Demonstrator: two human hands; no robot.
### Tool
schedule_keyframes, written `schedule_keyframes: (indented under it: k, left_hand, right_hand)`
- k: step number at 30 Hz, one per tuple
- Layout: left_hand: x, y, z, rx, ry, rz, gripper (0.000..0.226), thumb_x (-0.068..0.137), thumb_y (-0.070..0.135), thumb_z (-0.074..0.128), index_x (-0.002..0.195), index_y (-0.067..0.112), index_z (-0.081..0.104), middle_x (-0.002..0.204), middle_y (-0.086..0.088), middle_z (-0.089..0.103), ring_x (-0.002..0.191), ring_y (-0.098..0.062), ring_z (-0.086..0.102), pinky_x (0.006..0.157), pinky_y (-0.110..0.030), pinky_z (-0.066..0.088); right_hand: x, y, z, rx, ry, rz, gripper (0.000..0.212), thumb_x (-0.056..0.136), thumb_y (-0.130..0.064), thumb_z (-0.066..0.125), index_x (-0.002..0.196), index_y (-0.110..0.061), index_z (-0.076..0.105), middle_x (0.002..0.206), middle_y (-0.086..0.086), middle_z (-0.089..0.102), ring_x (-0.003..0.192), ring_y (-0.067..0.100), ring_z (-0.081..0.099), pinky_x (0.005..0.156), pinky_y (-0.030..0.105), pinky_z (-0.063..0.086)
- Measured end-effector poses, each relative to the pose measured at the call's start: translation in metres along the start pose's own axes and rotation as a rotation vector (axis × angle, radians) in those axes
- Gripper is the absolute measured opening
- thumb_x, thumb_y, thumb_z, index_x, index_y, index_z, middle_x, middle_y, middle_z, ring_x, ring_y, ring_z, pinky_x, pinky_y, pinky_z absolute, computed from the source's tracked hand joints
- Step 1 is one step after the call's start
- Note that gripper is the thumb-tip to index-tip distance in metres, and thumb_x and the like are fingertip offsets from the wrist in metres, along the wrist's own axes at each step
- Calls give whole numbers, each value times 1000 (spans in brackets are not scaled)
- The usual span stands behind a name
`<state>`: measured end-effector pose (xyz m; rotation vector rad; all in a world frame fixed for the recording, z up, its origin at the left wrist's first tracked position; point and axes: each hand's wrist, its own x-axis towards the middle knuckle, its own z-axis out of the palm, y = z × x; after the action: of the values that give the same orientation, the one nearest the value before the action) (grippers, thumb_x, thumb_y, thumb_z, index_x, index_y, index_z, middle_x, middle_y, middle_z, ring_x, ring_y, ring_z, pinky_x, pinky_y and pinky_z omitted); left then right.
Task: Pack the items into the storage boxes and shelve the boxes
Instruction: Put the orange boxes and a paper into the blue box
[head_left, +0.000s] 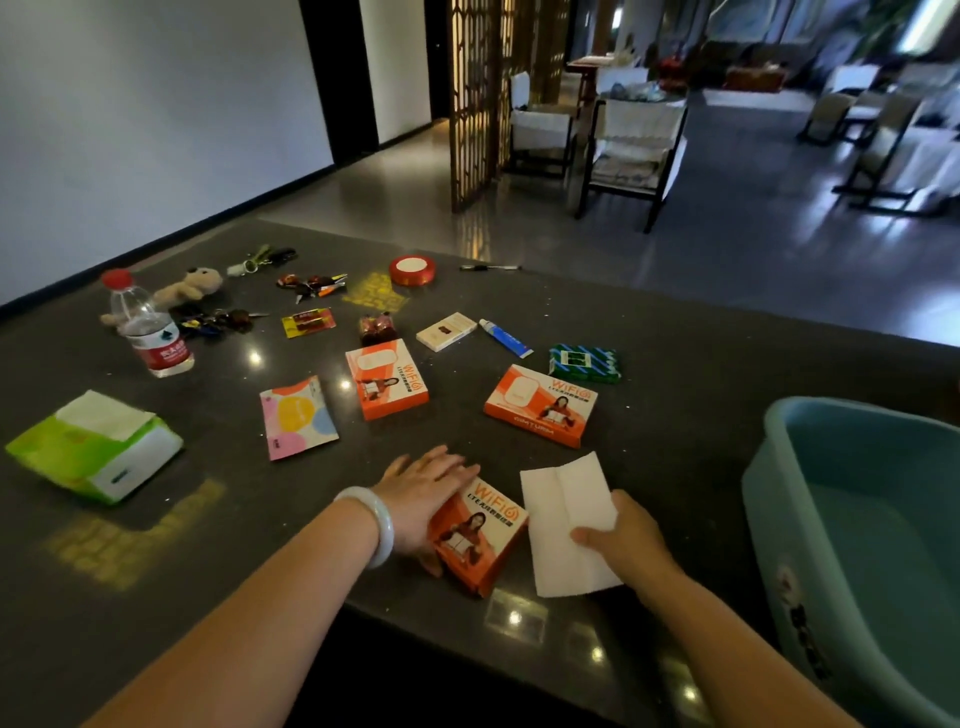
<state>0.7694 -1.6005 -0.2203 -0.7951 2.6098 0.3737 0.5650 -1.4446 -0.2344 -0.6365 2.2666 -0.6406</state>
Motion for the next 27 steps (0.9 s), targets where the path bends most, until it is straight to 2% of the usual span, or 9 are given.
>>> schedule_keyframes:
  k: [3,8,14,16,18,20,23,25,27]
  left_hand:
    - [1,1,10,-28,46,-15,118,62,60,75,150,41,-1,157,13,0,146,-16,-9,117,-52,-2]
    - [1,17,10,-182,83,-63,118,57,72,69,150,41,5,151,14,5,143,-16,3,117,-46,14]
    - [-3,57,-26,-379,293,-89,119,59,69,74,150,38,5,148,12,5,140,-20,4,113,-47,25]
    - [-2,77,-41,-385,357,-69,120,58,71,72,150,37,3,149,12,3,140,-21,3,114,-48,26]
    - [0,101,-54,-373,389,-34,123,56,75,69,151,36,1,150,12,0,142,-24,2,114,-50,26]
    - [1,126,-65,-355,402,13,127,49,83,60,151,37,-1,150,14,-2,142,-23,-1,115,-50,24]
    - [9,171,-75,-371,412,88,130,41,88,53,149,43,-3,147,20,-4,140,-18,-4,114,-48,19]
    - [18,198,-79,-385,426,129,126,47,84,61,148,46,-4,144,24,-3,138,-13,-2,113,-47,21]
    - [29,221,-83,-364,450,141,123,51,83,63,148,45,-2,142,24,-1,137,-12,1,113,-47,22]
  right_hand:
    - [-8,8,-12,126,-55,-3,45,89,-20,61,131,-20,44,132,5,51,111,18,52,88,37,44]
    - [-28,10,-42,87,37,-80,51,92,-19,58,139,-25,40,136,0,50,122,20,49,97,39,42]
    - [-58,13,-123,189,139,-264,24,87,-23,66,105,-34,53,104,-11,62,91,6,60,64,20,42]
    - [-69,23,-160,201,211,-311,22,85,-22,68,97,-37,56,95,-13,65,83,1,61,61,17,40]
    - [-78,39,-196,231,304,-334,20,84,-19,70,96,-33,62,93,-12,68,84,3,63,67,22,46]
    - [-82,59,-228,279,384,-327,18,82,-15,71,94,-27,65,94,-6,70,86,13,65,76,34,51]
    - [-78,93,-272,273,444,-250,16,84,-18,70,86,-31,63,88,-10,67,76,9,63,60,23,46]
    - [-67,112,-294,246,373,-171,16,86,-19,69,87,-33,61,88,-10,63,77,8,60,58,20,42]
    - [-54,127,-308,220,269,-118,17,85,-17,70,87,-32,61,90,-8,62,80,9,59,68,25,44]
